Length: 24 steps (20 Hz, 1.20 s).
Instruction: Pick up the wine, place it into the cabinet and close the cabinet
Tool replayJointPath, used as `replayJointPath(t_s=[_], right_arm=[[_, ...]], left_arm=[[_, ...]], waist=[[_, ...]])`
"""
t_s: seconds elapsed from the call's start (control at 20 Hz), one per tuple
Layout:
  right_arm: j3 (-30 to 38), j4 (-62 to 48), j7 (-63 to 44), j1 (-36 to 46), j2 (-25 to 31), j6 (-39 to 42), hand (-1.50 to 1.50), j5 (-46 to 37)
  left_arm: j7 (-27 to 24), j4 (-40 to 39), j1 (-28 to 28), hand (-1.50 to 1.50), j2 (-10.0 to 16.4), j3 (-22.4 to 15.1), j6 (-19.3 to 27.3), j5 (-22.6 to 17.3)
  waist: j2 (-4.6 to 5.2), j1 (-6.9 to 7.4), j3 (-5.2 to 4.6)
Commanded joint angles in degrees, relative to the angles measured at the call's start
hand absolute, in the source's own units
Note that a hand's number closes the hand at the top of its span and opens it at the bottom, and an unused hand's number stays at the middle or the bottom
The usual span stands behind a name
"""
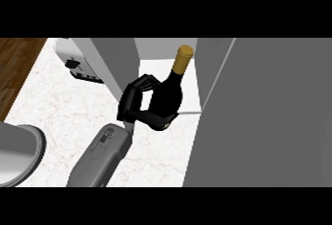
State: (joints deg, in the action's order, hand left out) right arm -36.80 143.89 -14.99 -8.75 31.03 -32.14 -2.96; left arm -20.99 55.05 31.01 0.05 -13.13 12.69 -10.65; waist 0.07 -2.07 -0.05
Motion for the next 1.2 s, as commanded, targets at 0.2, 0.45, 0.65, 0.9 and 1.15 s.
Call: replayJointPath(t_s=[0.2, 0.45, 0.65, 0.9, 1.15], right_arm=[[-1.14, 11.52, -1.37, -5.05, 0.97, 0.93, -1.5, 1.57], [-0.91, 9.67, -0.89, -4.3, 0.44, 1.59, -1.5, 1.61], [0.73, 8.42, 1.34, -3.85, -0.29, 1.59, -1.5, 3.85], [0.52, 8.8, 0.84, -3.91, 0.29, 2.73, -1.5, 3.98], [0.05, 7.21, 4.88, -5.73, 0.05, 4.42, -1.5, 5.05]], left_arm=[[-1.55, -11.82, 10.07, 1.5, -0.05, 1.0, 0.64, -6.56], [-4.17, -17.16, 14.96, 1.5, -0.05, -1.65, 3.7, -10.91], [-6.04, -25.08, 18.1, 1.5, -0.05, -1.92, 3.04, -11.68], [-3.54, -32.24, 23.93, 1.5, -0.05, -1.87, 7.07, -10.17], [-5.97, -35.7, 23.89, 1.5, -0.05, -0.65, 7.16, -14.84]], waist=[[0.08, -0.96, 0.01], [0.22, -0.96, -0.01], [0.69, -2.04, 0.0], [0.78, -2.46, -0.01], [1.05, -3.37, 0.0]])
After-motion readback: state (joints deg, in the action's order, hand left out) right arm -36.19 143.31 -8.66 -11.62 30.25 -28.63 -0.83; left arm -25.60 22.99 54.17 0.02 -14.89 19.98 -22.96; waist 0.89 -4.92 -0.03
